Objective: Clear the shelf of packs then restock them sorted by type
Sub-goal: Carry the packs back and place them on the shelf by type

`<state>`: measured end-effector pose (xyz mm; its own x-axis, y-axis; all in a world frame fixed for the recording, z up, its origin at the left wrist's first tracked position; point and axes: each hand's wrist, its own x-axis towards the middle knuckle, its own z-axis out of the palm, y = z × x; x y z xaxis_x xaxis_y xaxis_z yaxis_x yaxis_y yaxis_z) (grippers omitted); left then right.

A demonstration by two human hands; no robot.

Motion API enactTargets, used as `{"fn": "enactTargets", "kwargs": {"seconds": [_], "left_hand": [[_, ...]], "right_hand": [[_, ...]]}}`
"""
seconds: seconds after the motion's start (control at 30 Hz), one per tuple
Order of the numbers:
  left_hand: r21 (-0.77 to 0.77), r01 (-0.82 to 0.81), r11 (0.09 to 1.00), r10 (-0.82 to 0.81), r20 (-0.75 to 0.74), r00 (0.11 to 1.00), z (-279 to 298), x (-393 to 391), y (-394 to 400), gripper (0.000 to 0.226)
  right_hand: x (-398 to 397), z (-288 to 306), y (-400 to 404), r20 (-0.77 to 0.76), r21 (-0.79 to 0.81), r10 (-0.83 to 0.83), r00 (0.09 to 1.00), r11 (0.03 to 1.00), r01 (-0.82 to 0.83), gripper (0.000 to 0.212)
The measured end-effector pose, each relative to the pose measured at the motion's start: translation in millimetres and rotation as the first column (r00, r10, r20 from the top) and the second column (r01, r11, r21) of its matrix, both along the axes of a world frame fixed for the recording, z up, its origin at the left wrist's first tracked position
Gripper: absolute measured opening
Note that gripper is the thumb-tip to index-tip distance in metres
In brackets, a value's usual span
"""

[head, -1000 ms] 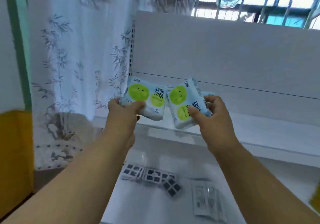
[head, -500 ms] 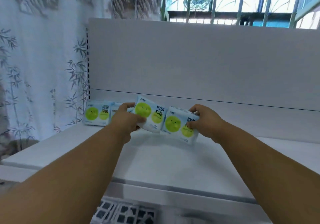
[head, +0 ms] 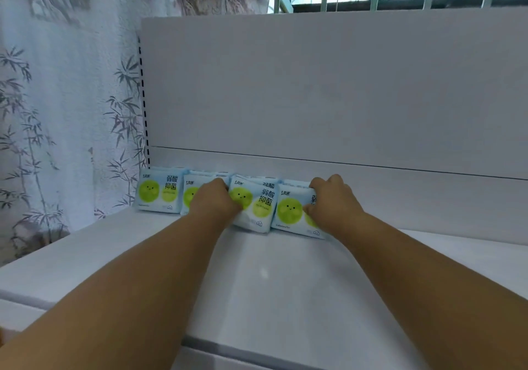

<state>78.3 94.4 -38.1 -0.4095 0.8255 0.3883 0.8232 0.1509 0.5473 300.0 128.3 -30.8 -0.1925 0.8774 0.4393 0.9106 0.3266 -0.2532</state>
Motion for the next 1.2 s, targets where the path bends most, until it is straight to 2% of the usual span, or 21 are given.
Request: {"fn": "enactTargets", "kwargs": {"seconds": [0.07,0.17,0.3,0.43,0.5,0.6,0.73,0.9,0.97,1.07,1.2], "left_hand": [[-0.004,-0.050,0.999,0.050,-0.004,0.999,-1,-1,9,0.033],[-0.071,-0.065,0.995,0.058,-0.100,0.993,-5,0,15,0.039],[-0.174,-0.042,0.984,0.015,-0.153,0.988,-6,0,11,0.056],[-0.043,-0.004,0.999,0.000,-0.103,0.995,-4,7,-6,0.057],[0.010,0.018,1.000,-0.016,-0.171,0.985,-6,11,-21,0.053],[0.011,0.129,0.992,-0.123,-0.240,0.963,-7,12,-54,0.051],[0.082,0.244,0.966,-0.219,-0.242,0.945,-3,-9,-117,0.045],[0.113,0.256,0.960,-0.222,-0.249,0.943,-2,-69,-214,0.044],[0.135,0.237,0.962,-0.192,-0.283,0.940,-4,-98,-253,0.041],[0.157,0.125,0.980,-0.075,-0.291,0.954,-16,-149,-312,0.037],[0.160,-0.143,0.977,0.178,-0.233,0.956,-55,-218,-401,0.036]], "right_hand": [[-2,2,8,0.008,-0.020,-0.004,1.000,1.000,0.004,0.039],[-3,1,10,0.044,-0.035,0.000,0.999,0.999,0.001,0.043],[-4,-7,-3,0.195,0.036,-0.052,0.979,0.998,0.046,0.060],[-7,-9,-23,0.215,0.102,-0.080,0.973,0.993,0.059,0.074],[-12,-8,-40,0.202,0.124,-0.076,0.976,0.991,0.052,0.073],[-26,-2,-74,0.182,0.155,-0.029,0.983,0.988,0.001,0.065],[-64,3,-133,0.144,0.211,0.017,0.989,0.976,-0.048,0.062],[-131,4,-208,0.090,0.216,0.084,0.992,0.971,-0.102,0.060],[-165,2,-235,0.055,0.211,0.157,0.986,0.963,-0.165,0.061],[-226,-12,-276,0.000,0.197,0.321,0.947,0.929,-0.315,0.061],[-314,-51,-330,-0.047,0.174,0.587,0.808,0.802,-0.572,0.059]]}}
